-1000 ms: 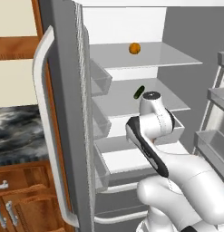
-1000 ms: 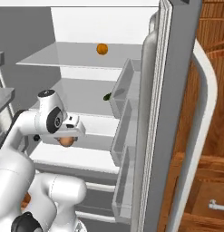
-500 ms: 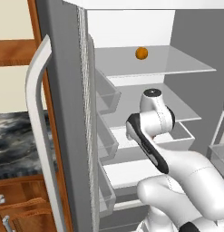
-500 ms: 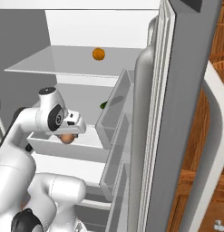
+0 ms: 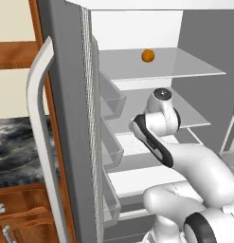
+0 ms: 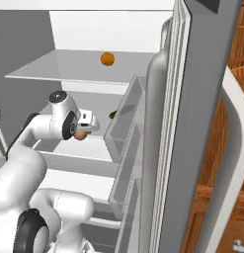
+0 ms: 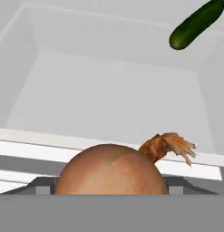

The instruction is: Place the onion in the correct fridge rack based on whether it is a fruit or vegetable. Finally, close the fridge door.

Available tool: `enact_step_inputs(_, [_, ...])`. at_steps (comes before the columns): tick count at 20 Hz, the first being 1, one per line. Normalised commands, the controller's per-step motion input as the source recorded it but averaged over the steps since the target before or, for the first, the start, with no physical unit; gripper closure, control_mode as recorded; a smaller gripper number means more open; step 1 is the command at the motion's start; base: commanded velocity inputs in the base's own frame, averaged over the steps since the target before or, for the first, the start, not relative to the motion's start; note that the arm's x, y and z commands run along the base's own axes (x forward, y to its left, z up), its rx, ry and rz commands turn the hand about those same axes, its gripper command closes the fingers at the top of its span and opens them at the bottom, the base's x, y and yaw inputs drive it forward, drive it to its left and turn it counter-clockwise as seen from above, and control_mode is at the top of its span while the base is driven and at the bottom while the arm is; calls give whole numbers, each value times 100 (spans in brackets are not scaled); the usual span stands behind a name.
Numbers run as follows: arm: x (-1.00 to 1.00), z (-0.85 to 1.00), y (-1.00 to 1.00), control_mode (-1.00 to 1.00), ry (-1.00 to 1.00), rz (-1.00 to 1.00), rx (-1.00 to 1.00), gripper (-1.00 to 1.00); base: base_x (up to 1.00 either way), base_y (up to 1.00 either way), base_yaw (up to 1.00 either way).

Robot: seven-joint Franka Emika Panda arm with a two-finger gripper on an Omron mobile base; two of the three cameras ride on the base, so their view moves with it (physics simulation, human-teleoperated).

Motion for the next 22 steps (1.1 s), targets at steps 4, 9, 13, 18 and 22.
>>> enact_step_inputs(4, [60,1,0,-100,-9,0,1,100,0,0,0])
enact_step_inputs(9, [53,6,0,-100,-2,0,0,100,0,0,0])
enact_step_inputs(13, [54,0,0,-100,-1,0,0,100,0,0,0])
enact_step_inputs(18, [56,-13,0,-100,-1,0,0,100,0,0,0])
enact_step_inputs(22, [43,-27,4,-100,-4,0,0,100,0,0,0])
